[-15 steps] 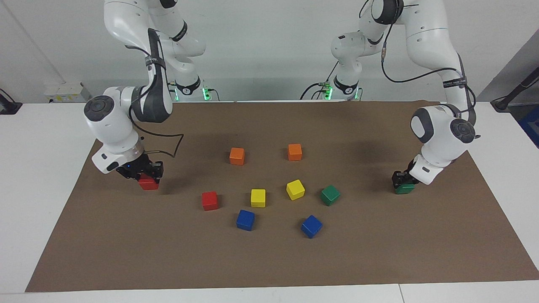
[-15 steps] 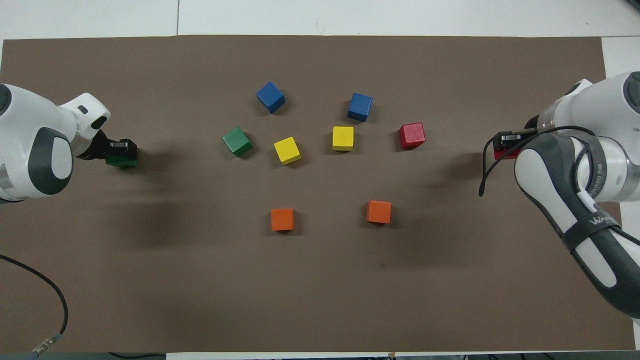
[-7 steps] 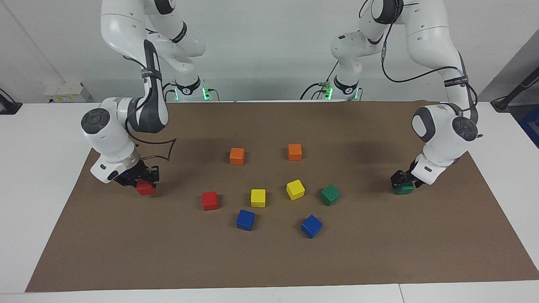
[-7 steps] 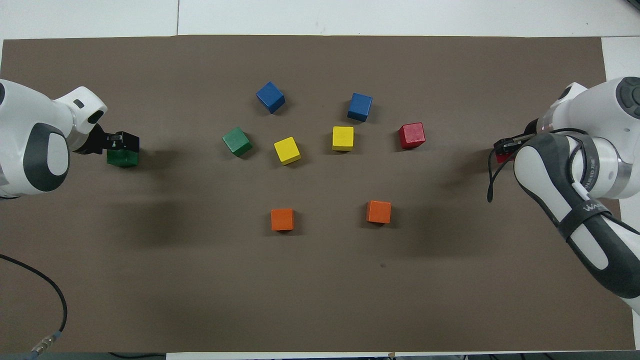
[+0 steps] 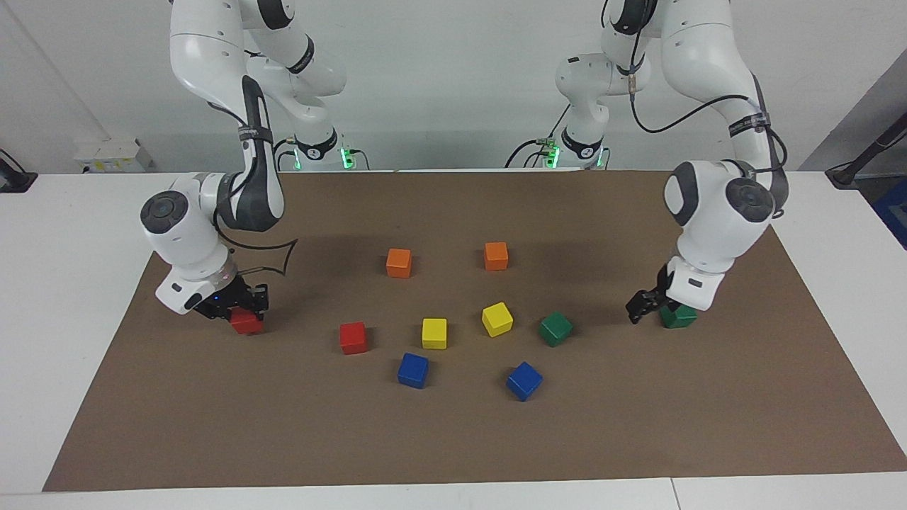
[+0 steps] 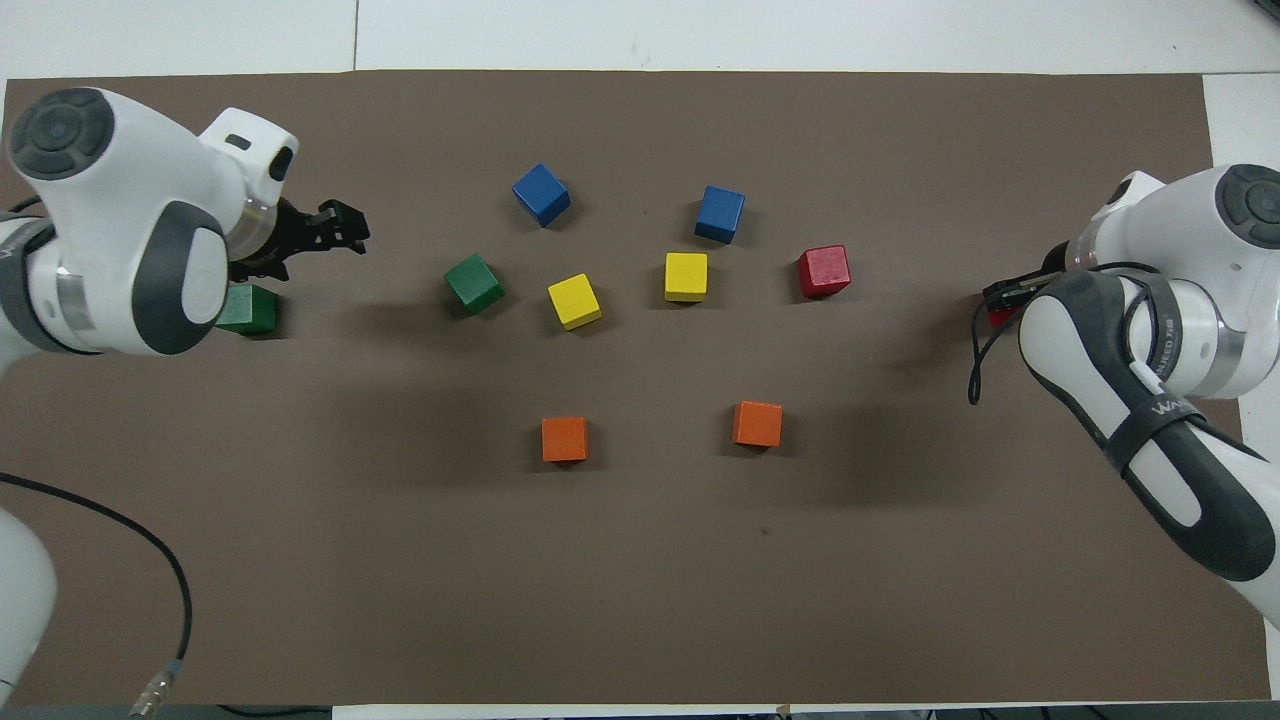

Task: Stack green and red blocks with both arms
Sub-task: 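Grasp the second green block with the left gripper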

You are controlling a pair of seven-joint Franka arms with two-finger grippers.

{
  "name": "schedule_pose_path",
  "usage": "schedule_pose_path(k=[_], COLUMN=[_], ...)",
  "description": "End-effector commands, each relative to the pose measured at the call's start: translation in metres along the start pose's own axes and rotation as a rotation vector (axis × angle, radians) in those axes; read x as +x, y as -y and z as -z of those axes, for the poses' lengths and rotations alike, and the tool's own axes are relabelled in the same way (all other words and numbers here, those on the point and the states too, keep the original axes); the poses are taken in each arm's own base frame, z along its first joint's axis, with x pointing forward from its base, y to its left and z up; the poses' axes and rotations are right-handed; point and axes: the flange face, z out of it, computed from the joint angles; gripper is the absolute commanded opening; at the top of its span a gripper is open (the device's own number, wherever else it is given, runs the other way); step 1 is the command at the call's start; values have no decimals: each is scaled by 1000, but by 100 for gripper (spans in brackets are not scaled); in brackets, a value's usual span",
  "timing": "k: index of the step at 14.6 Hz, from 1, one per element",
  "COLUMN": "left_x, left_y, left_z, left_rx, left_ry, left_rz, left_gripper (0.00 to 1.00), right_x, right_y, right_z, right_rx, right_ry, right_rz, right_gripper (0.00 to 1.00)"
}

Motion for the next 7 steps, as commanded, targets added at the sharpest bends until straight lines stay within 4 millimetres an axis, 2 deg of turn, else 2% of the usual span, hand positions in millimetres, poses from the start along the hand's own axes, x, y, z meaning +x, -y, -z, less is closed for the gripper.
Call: schedule_pose_path(k=[1, 2, 3, 7], left_x=[-12, -24, -27, -36], left_y=[-44, -75, -92, -111], left_z=[1, -11, -15, -32], left_rx=[-4, 0, 1, 12], left_ry=[-1, 4, 5, -43], left_rz=[107, 145, 183, 274], left_gripper=[100, 100, 100, 100], right_x=[0, -1, -1, -4], right_y=[-3, -3, -3, -1], right_z=[-5, -6, -6, -11], right_rx=[4, 4, 5, 5], right_ry=[-13, -12, -10, -10], right_rz=[23, 23, 23, 23], right_gripper=[0, 0, 0, 0])
